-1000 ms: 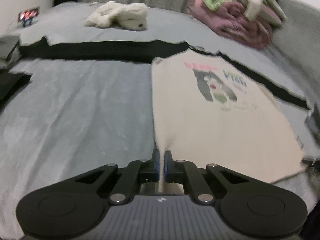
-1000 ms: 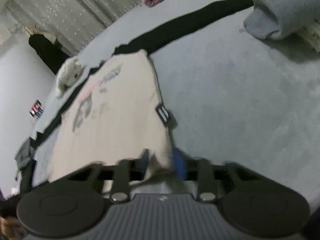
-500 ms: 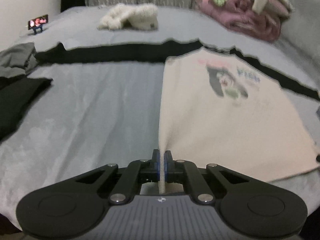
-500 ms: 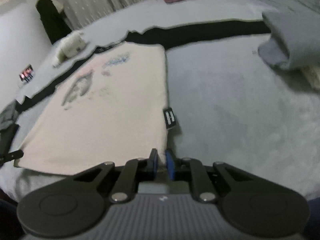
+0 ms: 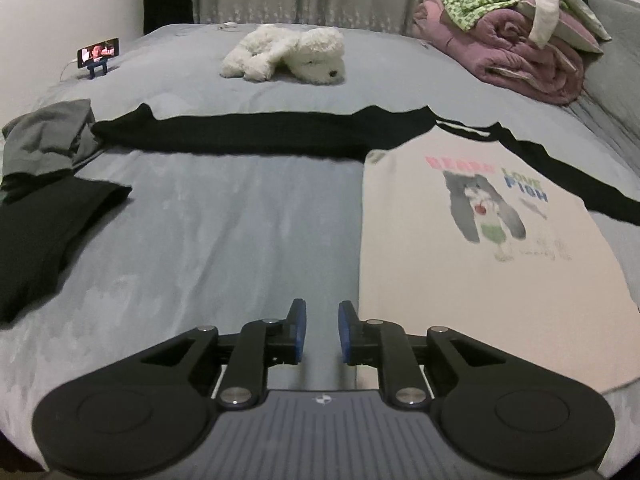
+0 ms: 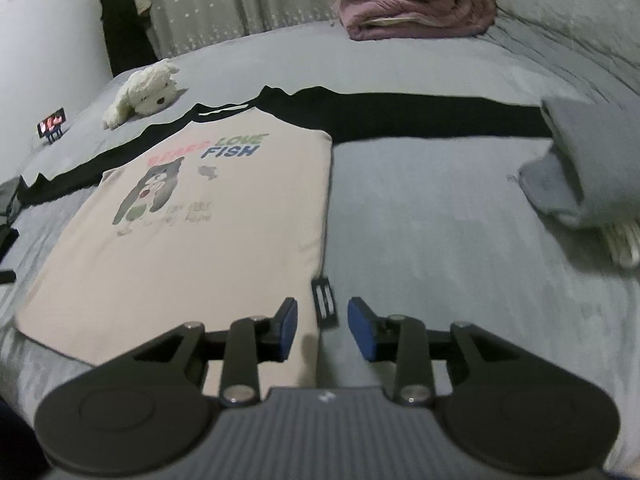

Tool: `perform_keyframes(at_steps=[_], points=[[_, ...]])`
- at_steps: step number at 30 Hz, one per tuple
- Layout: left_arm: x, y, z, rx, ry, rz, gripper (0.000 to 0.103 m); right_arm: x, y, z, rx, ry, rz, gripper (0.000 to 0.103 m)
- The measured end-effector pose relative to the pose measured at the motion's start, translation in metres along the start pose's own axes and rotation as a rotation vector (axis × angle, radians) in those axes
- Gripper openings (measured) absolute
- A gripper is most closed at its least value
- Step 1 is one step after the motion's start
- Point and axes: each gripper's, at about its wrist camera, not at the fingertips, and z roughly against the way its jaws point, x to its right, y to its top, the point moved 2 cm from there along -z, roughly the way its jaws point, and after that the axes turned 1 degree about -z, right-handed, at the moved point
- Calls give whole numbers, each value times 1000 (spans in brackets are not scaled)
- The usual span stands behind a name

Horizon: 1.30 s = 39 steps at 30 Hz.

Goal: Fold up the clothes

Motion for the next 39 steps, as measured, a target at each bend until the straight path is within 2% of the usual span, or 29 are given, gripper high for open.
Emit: perform_keyframes(at_steps=[5,9,14,19,27,34,39], points=[[19,21,-20,5,-4,-35,17,-13,15,-18,-3,-2,85,34],[40,31,-48,-22,-37,-55,18,-26,26,-32,0,40,155,34],[56,30,-79,-76,-71,-71,19,-41,36,-59,-53,75,239,38],[61,34,-90,-62,-68,-88,24,-51,40,-84,-88,63,322,46],[61,58,-114,-59,-68,-56,26,-48,62,-108,-88,119,296,54],[75,91,-148,-61,-32,-23,32,-54,94,-139,-96,143,314,56],[83,98,-158,-43,-8,-50,33,-57,111,-163,-51,160,319,64]])
